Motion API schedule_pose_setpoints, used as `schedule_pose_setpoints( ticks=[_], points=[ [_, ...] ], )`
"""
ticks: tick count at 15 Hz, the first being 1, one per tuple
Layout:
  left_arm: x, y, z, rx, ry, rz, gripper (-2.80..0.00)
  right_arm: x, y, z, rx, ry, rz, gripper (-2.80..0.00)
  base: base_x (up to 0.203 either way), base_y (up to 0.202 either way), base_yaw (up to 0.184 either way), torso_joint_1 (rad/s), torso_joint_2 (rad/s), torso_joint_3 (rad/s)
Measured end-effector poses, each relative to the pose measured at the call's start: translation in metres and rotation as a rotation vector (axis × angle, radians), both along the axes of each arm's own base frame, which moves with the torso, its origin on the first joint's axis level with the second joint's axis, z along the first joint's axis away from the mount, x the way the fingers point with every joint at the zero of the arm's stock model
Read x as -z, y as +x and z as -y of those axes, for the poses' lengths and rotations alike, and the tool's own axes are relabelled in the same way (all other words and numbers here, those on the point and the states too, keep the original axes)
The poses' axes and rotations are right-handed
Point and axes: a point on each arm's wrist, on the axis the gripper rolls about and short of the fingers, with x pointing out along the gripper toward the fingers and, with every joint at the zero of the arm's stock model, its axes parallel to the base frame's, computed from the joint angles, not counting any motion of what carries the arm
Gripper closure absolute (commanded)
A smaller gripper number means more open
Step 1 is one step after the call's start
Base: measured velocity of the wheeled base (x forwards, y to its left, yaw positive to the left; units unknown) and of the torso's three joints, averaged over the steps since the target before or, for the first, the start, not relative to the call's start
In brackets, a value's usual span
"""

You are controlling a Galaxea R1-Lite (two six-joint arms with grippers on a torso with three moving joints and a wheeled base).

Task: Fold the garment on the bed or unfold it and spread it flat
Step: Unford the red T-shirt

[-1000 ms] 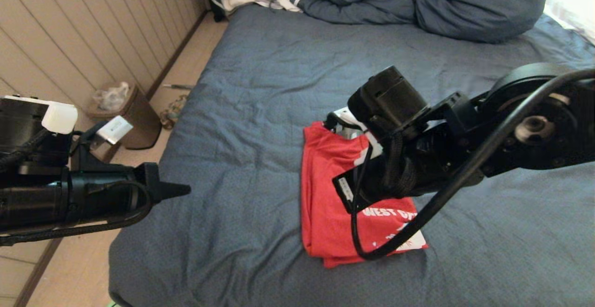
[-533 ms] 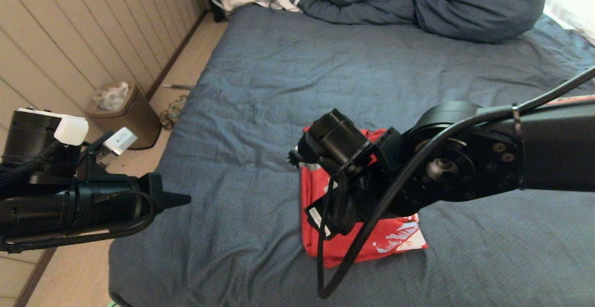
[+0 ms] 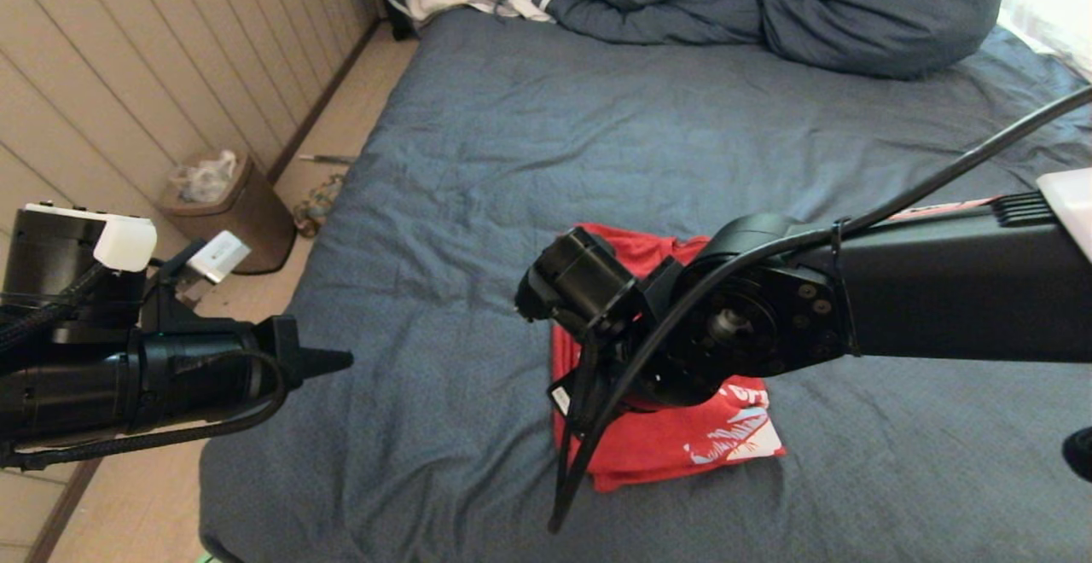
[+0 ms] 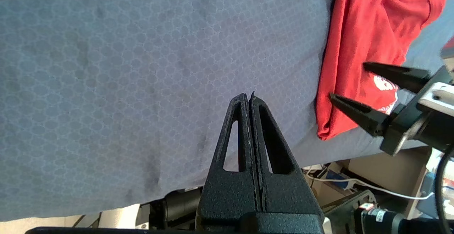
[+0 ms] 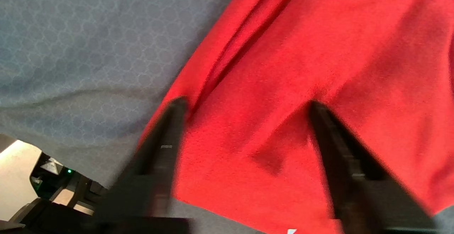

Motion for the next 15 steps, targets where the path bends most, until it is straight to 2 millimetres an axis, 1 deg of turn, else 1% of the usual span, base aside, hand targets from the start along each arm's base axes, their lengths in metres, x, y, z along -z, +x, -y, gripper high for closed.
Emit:
schedule_pose_setpoints(
  ticks=[7, 9, 11, 12, 13, 15],
  points=[
    [0.002, 0.001, 0.0, -0.001, 0.002, -0.008, 0.0, 0.001, -0.001, 0.002, 0.023, -0.026, 0.019, 0.0, 0.0, 0.0, 0.0, 0.0, 0.0, 0.0],
    [0.002, 0.001, 0.0, -0.001, 0.002, -0.008, 0.0, -0.004, -0.002, 0.004, 0.025, -0.018, 0.028, 0.0, 0.0, 0.0, 0.0, 0.0, 0.0, 0.0],
    [0.002, 0.001, 0.0, 0.0, 0.001, -0.008, 0.0, -0.014, -0.004, 0.01, 0.032, 0.001, 0.046, 0.0, 0.0, 0.0, 0.0, 0.0, 0.0, 0.0],
    [0.002, 0.001, 0.0, 0.0, 0.001, -0.009, 0.0, -0.022, -0.006, 0.015, 0.041, 0.016, 0.065, 0.0, 0.0, 0.0, 0.0, 0.0, 0.0, 0.0],
    [0.002, 0.001, 0.0, 0.0, 0.001, -0.009, 0.0, -0.033, -0.005, 0.025, 0.061, 0.035, 0.088, 0.0, 0.0, 0.0, 0.0, 0.0, 0.0, 0.0],
    [0.002, 0.0, 0.001, 0.0, -0.005, -0.013, 0.0, -0.059, 0.002, 0.056, 0.136, 0.076, 0.141, 0.0, 0.0, 0.0, 0.0, 0.0, 0.0, 0.0]
  ],
)
